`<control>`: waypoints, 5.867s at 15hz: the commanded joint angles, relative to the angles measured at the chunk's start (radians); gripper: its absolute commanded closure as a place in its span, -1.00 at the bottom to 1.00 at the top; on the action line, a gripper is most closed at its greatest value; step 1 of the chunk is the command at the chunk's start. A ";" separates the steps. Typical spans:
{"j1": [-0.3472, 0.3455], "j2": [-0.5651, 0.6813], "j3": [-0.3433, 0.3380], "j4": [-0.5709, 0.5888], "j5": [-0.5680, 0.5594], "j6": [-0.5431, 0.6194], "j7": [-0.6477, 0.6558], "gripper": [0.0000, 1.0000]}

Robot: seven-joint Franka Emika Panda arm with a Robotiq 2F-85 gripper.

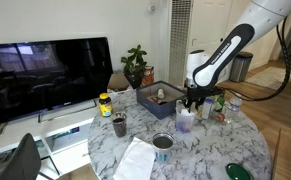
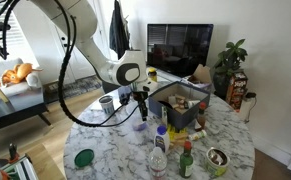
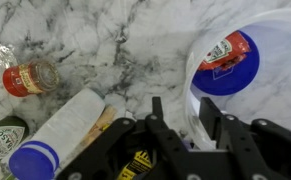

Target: Take the silver cup out of the plastic cup then empty the plastic cup onto the desk then put the silver cup back in the plastic cup

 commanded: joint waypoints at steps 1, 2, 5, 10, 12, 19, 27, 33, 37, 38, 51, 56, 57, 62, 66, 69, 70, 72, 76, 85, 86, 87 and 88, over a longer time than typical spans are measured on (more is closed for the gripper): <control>0.020 -0.004 -0.007 -0.004 -0.022 -0.011 0.019 0.71; 0.008 -0.014 0.014 -0.006 0.015 -0.030 0.008 0.87; -0.003 -0.060 0.050 -0.009 0.065 -0.145 -0.021 1.00; 0.025 -0.197 0.055 -0.002 -0.059 -0.398 0.013 0.97; 0.050 -0.253 0.057 0.020 -0.202 -0.525 0.091 0.97; 0.092 -0.315 0.223 0.154 -0.494 -0.902 0.248 0.97; 0.078 -0.310 0.256 0.165 -0.517 -0.904 0.244 0.89; 0.140 -0.280 0.326 0.223 -0.774 -1.152 0.366 0.97; 0.176 -0.242 0.373 0.241 -0.907 -1.298 0.411 0.97; 0.185 -0.231 0.381 0.246 -0.945 -1.331 0.418 0.97; 0.249 -0.092 0.410 0.212 -1.446 -1.701 0.453 0.97; 0.252 -0.038 0.392 0.209 -1.594 -1.852 0.433 0.97; 0.376 -0.064 0.207 0.173 -1.633 -1.797 0.435 0.97; 0.444 -0.031 0.099 0.203 -1.626 -1.806 0.413 0.97; 0.313 -0.070 0.262 0.220 -1.497 -1.732 0.399 0.97; 0.245 -0.106 0.340 0.217 -1.427 -1.645 0.396 0.97; 0.227 -0.117 0.355 0.216 -1.403 -1.611 0.392 0.97; 0.194 -0.148 0.375 0.205 -1.360 -1.526 0.388 0.97; 0.146 -0.215 0.388 0.180 -1.268 -1.330 0.380 0.97; 0.088 -0.289 0.366 0.148 -1.006 -0.914 0.286 0.97; 0.084 -0.292 0.363 0.140 -0.971 -0.874 0.269 0.97; 0.079 -0.292 0.361 0.130 -0.935 -0.835 0.249 0.97; 0.075 -0.293 0.359 0.121 -0.898 -0.800 0.227 0.97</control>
